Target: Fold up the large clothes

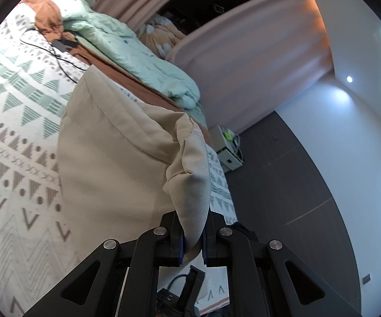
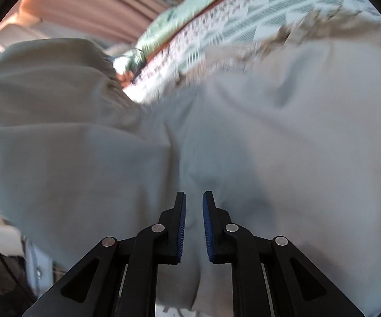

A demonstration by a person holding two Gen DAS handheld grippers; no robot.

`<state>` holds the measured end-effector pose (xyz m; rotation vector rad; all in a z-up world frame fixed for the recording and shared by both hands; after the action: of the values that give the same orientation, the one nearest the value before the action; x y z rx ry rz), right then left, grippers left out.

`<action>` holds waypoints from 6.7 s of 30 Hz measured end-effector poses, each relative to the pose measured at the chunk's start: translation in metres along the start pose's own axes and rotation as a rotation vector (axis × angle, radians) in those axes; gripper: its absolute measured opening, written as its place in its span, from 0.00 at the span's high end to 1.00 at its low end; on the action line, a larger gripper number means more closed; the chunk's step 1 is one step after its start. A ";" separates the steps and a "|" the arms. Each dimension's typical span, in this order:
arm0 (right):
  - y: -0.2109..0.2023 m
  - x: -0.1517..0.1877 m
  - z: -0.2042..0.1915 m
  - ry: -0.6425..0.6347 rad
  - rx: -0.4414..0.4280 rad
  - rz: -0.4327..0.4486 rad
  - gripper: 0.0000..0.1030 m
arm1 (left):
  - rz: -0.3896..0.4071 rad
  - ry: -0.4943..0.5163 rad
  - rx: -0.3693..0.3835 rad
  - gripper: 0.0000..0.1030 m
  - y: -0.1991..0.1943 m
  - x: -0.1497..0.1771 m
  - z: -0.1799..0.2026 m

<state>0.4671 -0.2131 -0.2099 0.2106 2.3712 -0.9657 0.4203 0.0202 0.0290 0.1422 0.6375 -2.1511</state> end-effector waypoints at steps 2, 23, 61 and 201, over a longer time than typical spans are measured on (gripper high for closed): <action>-0.022 0.003 0.011 0.018 0.008 0.047 0.76 | -0.029 0.007 0.015 0.92 0.018 0.005 0.011; -0.145 0.031 0.137 0.403 0.096 0.369 0.76 | -0.376 0.027 -0.016 0.92 0.212 0.117 0.047; -0.151 0.042 0.152 0.413 0.346 0.434 0.61 | -0.246 0.093 -0.344 0.45 0.121 0.046 -0.148; -0.335 -0.116 0.010 -0.231 0.006 0.267 0.87 | -0.006 0.249 -0.020 0.96 0.056 0.081 0.056</action>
<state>0.4531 -0.4567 0.0483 0.3861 2.0678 -0.8220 0.4202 -0.0928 0.0299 0.4022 0.8022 -2.1501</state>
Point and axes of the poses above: each gripper's, at about its wrist camera, not at the fingertips, and y roughly the way its jaws point, z to its right, x to its underside, the point moved 1 cm from there along y, roughly the way its jaws point, and after that the axes turned 13 degrees about -y, right-handed, at the moved point
